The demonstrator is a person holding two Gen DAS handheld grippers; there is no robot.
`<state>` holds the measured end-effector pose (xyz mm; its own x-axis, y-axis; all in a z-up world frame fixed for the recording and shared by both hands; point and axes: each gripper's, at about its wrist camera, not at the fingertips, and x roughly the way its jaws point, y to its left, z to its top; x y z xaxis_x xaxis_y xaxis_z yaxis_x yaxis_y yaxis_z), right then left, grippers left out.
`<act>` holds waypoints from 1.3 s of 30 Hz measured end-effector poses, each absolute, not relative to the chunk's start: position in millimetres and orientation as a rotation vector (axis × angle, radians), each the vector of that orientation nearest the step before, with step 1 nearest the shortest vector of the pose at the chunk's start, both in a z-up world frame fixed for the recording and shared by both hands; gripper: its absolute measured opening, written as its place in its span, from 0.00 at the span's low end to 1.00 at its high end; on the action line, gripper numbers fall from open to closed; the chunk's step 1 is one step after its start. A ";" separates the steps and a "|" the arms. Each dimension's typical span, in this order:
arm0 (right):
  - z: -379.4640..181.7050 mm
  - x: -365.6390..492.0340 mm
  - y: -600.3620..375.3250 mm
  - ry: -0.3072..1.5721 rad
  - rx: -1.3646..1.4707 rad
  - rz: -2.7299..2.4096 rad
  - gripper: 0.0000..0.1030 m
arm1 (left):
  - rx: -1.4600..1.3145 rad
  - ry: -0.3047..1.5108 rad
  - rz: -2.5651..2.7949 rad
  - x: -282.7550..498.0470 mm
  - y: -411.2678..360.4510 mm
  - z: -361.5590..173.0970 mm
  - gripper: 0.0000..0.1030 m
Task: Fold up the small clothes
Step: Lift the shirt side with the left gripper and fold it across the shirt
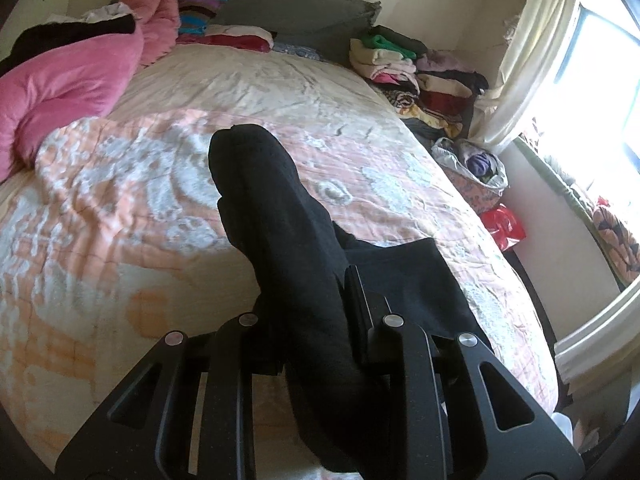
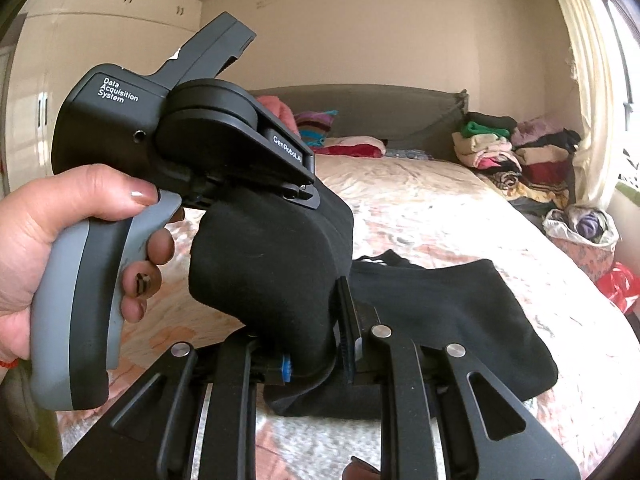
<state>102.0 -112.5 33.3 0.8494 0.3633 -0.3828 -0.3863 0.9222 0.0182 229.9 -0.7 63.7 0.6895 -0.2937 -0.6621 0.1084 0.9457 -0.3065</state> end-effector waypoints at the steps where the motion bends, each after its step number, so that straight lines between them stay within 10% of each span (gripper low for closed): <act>1: 33.0 100.4 -115.7 0.392 -0.052 0.393 0.16 | -0.247 0.783 -0.229 232.0 -4.5 64.2 0.16; 39: -12.0 121.5 -231.0 0.541 0.258 0.264 0.13 | -0.124 0.991 -0.318 299.7 -153.2 15.1 0.23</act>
